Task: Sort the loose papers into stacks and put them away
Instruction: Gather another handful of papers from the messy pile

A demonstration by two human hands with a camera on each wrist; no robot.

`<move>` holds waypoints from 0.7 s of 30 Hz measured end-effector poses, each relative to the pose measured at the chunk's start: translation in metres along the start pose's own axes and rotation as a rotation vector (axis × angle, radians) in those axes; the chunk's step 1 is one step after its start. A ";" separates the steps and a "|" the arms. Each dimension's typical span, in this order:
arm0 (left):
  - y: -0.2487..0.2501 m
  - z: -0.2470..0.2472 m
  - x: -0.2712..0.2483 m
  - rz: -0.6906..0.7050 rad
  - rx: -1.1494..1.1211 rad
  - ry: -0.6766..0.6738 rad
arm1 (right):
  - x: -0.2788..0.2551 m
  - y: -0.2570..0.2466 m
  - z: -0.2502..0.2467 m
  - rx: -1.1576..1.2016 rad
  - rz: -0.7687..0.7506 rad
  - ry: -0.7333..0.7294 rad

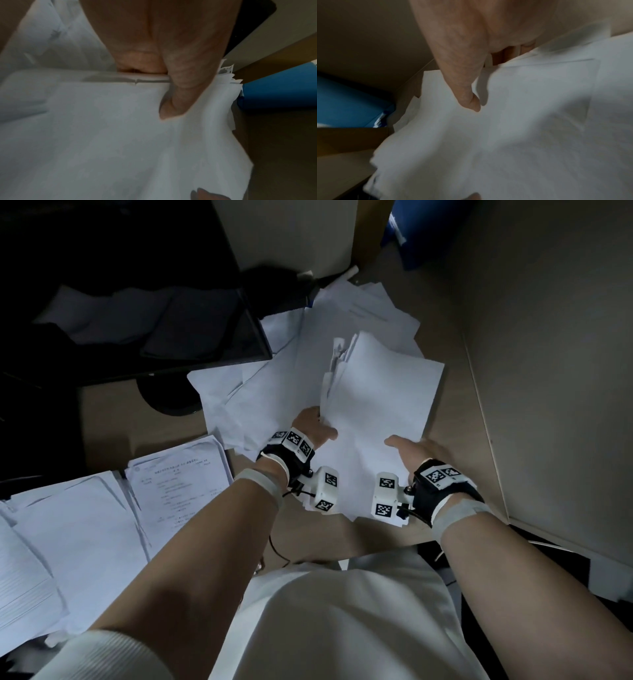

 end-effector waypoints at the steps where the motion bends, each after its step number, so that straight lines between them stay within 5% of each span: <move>1: -0.001 0.004 -0.004 -0.020 0.053 -0.038 | -0.003 -0.002 0.004 0.023 -0.007 0.003; 3: -0.009 0.014 -0.006 -0.050 0.076 -0.111 | -0.007 -0.005 0.005 0.011 -0.053 0.051; 7: -0.029 0.018 -0.002 -0.090 -0.020 -0.035 | -0.021 -0.014 0.002 0.033 -0.193 0.118; 15: -0.018 -0.031 0.009 0.047 -0.363 0.069 | 0.015 -0.020 0.008 0.001 -0.291 0.210; 21: -0.023 -0.045 0.031 -0.055 0.132 0.244 | -0.008 -0.075 0.023 -0.120 -0.208 -0.028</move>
Point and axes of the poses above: each hand's wrist, its own x-axis towards the middle knuckle, its own z-axis out of the palm, y = z × x, the point moved 6 cm from there along x, towards the middle knuckle, and after that the axes turned 14 degrees about -z, right-handed, at the moved point
